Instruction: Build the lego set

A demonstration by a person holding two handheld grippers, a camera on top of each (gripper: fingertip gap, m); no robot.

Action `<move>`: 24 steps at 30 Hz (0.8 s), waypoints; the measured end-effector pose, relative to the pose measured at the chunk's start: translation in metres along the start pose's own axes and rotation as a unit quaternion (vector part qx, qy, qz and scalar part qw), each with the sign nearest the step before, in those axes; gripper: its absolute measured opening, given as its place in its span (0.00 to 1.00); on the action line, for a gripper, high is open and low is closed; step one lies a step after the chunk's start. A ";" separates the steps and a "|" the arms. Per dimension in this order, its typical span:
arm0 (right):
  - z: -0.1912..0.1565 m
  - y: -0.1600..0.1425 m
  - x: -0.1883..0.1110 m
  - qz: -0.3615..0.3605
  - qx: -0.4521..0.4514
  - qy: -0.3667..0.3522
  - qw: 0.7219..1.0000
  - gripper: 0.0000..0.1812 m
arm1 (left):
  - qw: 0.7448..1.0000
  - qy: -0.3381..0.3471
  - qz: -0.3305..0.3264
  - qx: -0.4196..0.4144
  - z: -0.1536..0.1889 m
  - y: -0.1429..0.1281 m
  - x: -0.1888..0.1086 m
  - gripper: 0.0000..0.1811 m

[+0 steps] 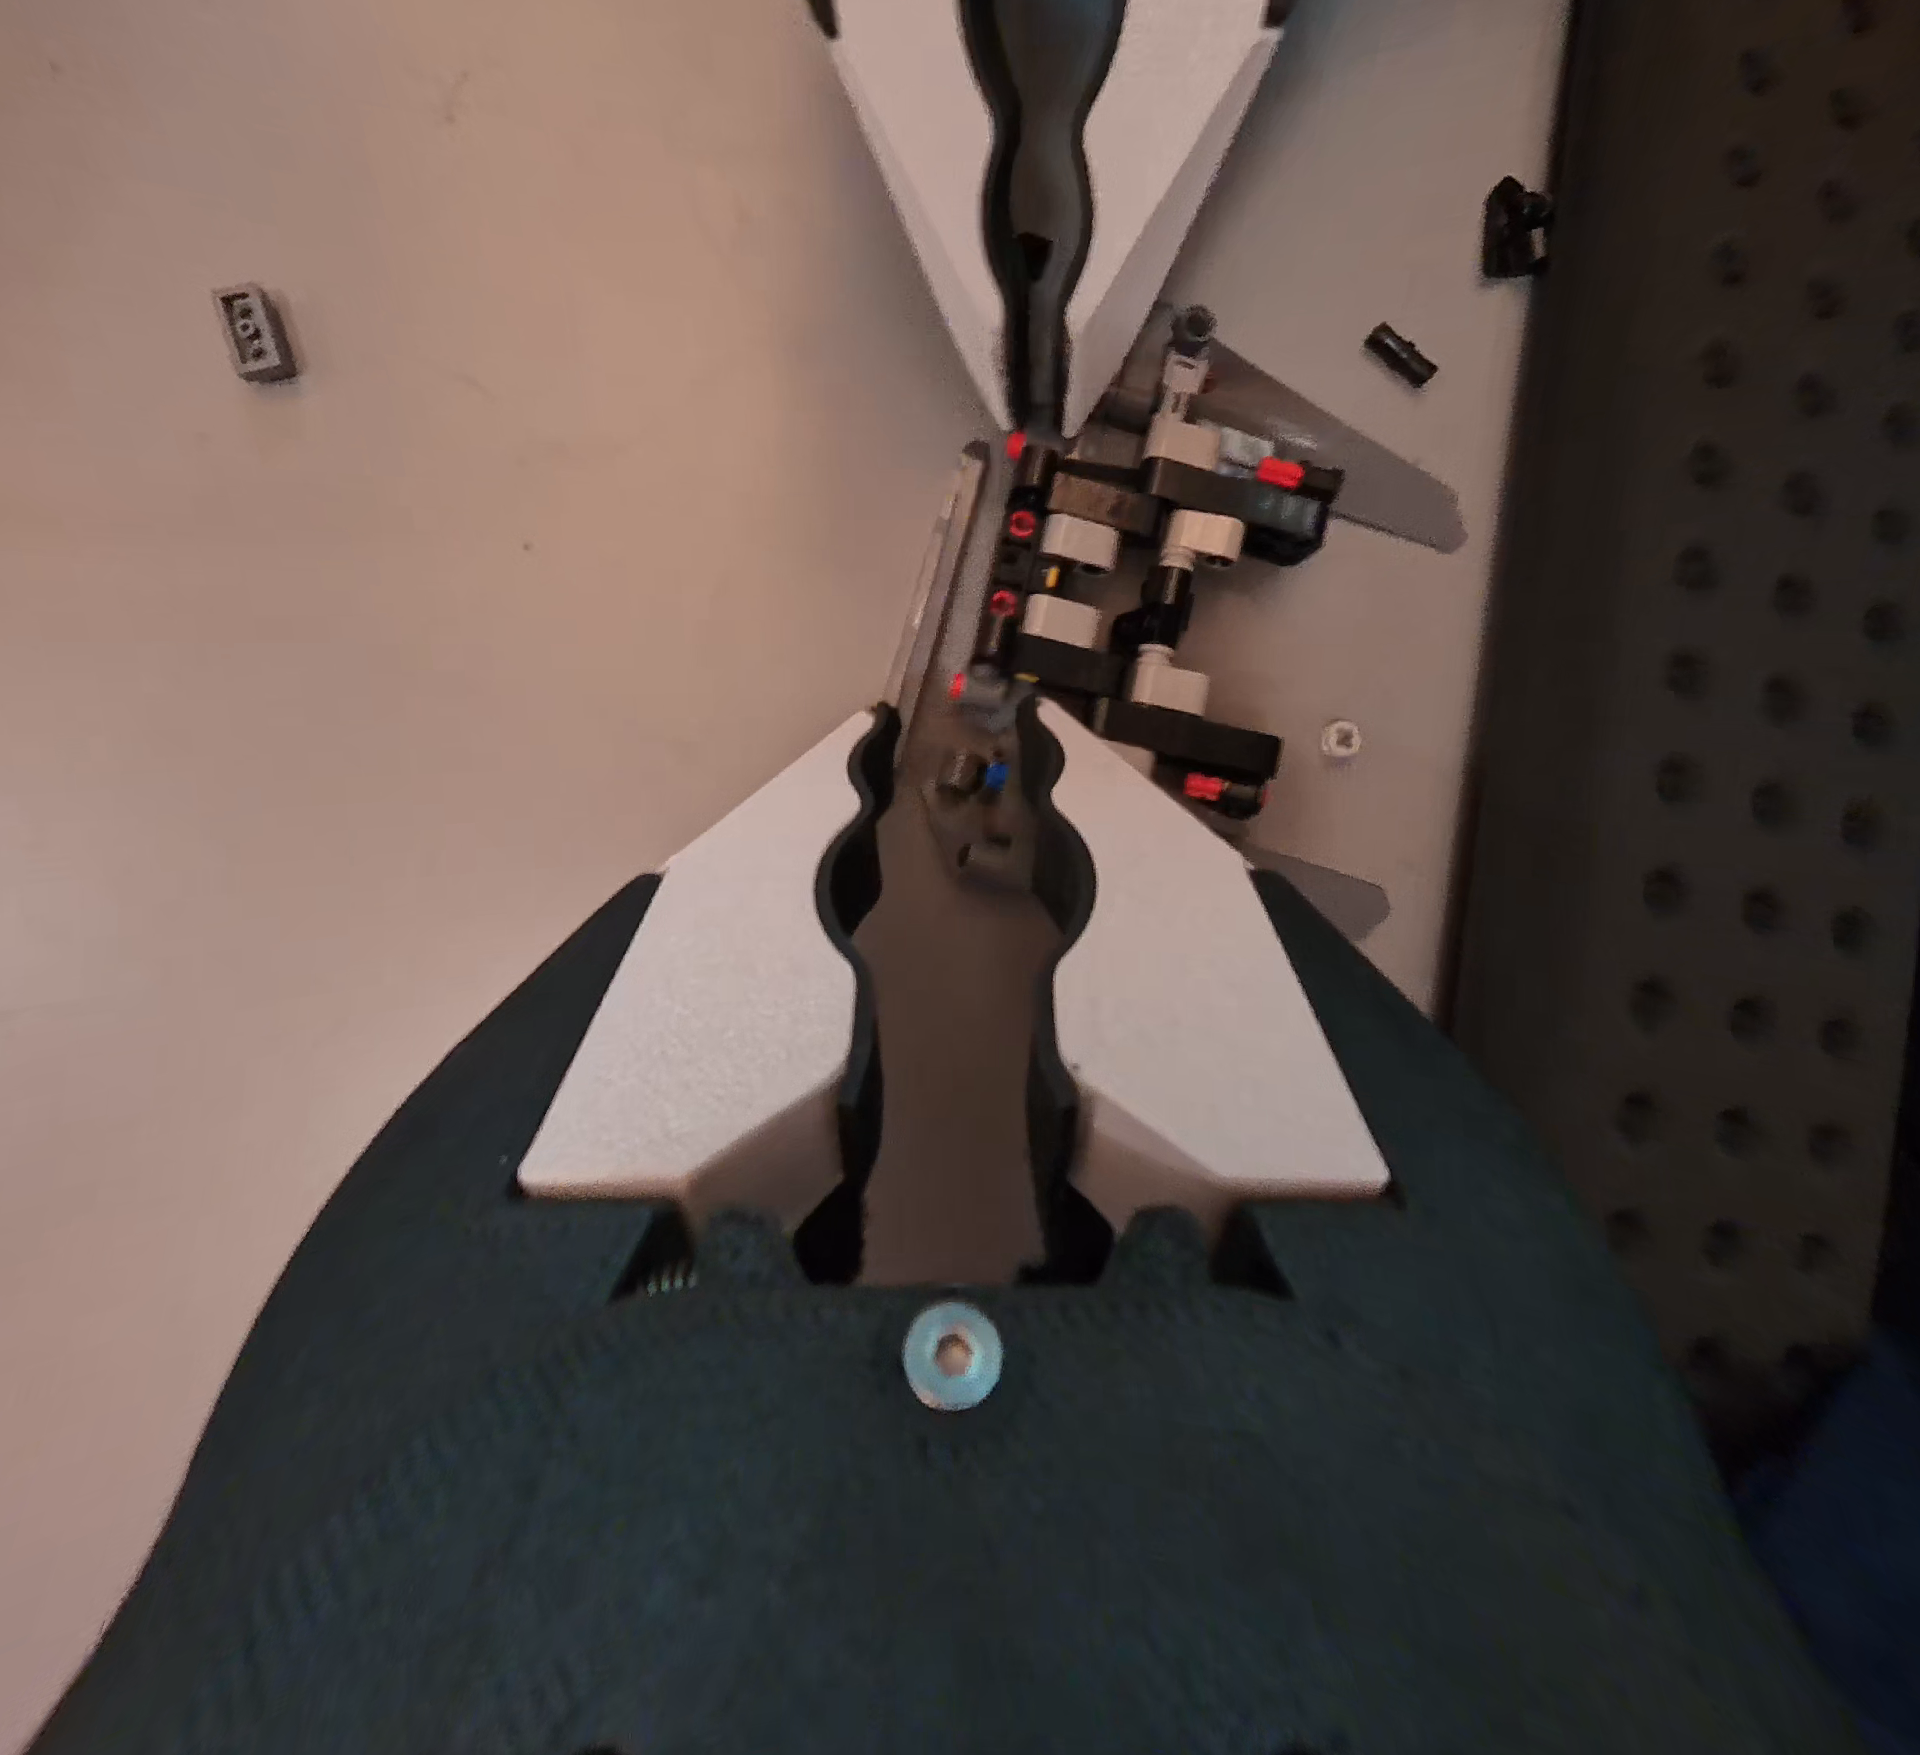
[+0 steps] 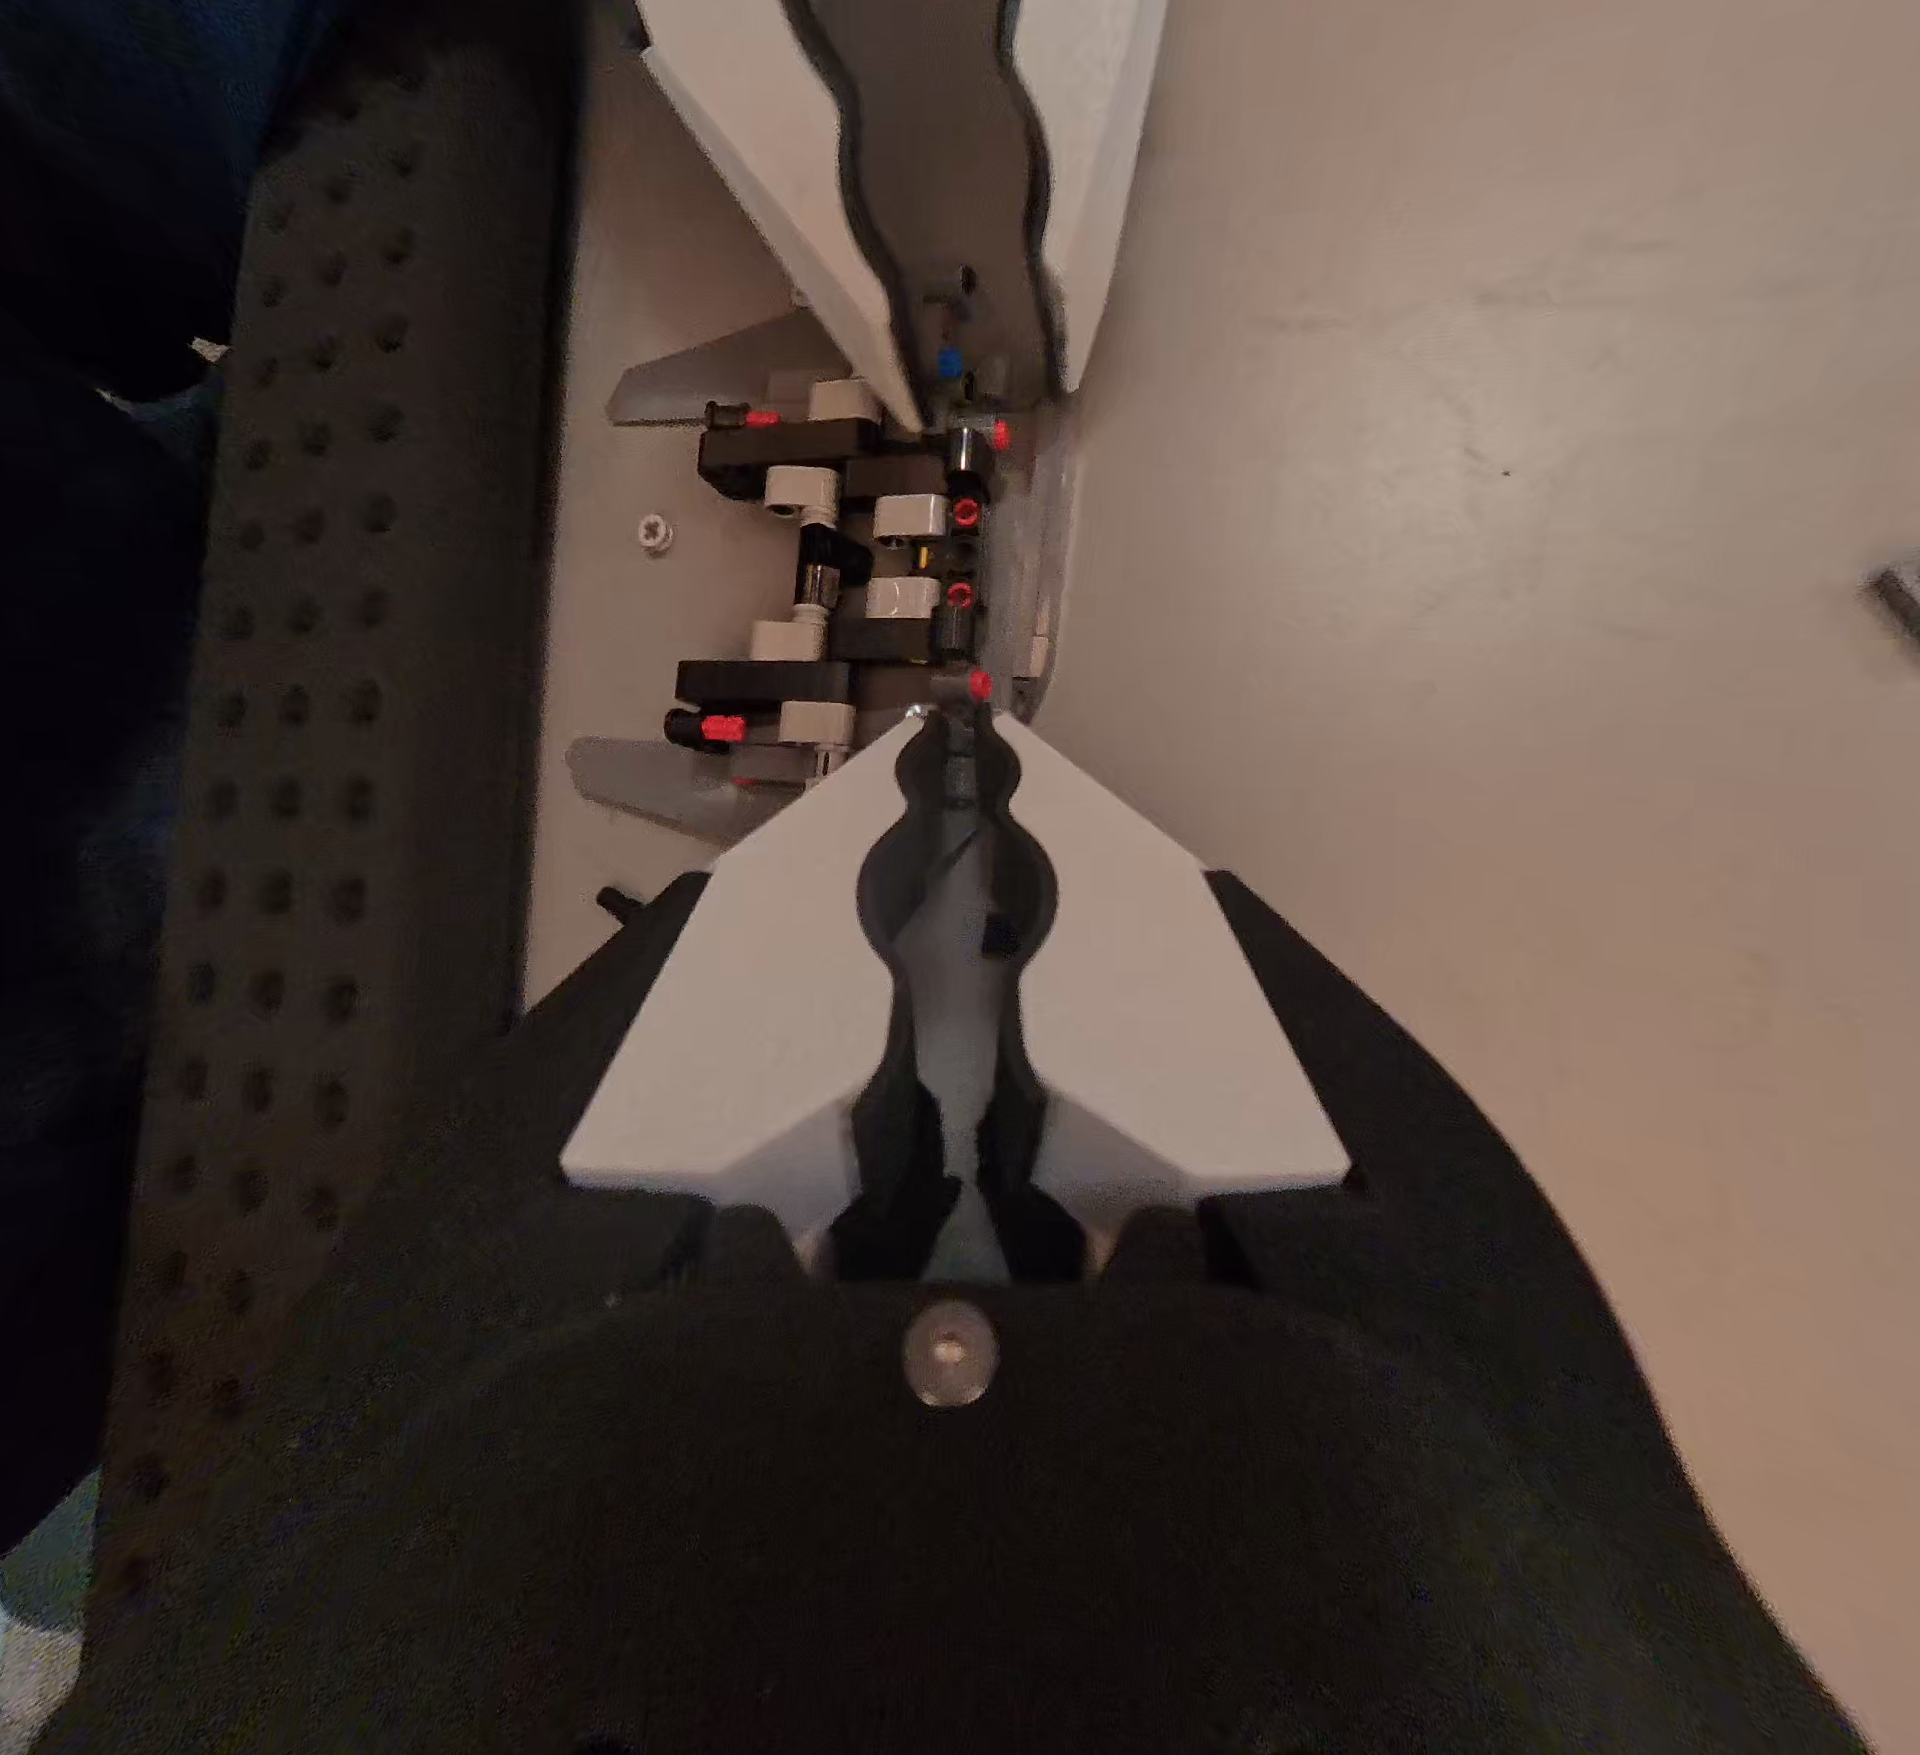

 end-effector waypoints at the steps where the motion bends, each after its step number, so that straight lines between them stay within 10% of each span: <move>1: -0.001 0.000 0.000 -0.001 0.000 0.005 1.000 0.02 | 1.000 0.007 -0.002 -0.005 -0.003 -0.002 -0.002 0.12; 13: 0.015 0.003 -0.008 0.024 0.003 -0.044 0.999 0.12 | 1.000 0.023 -0.017 0.007 -0.011 -0.007 0.003 0.08; 24: 0.016 0.004 0.004 0.003 -0.023 -0.068 0.997 0.02 | 0.999 0.031 -0.019 0.024 -0.012 -0.004 0.007 0.03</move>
Point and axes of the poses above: each gripper's, where its closed fingertips meet, x out along the fingers, y out of its top, z = x × y across the jaws, the point moved 4 cm from there along -x, back along the fingers, and after that the axes turned 3 degrees about -y, right-handed, at the moved point
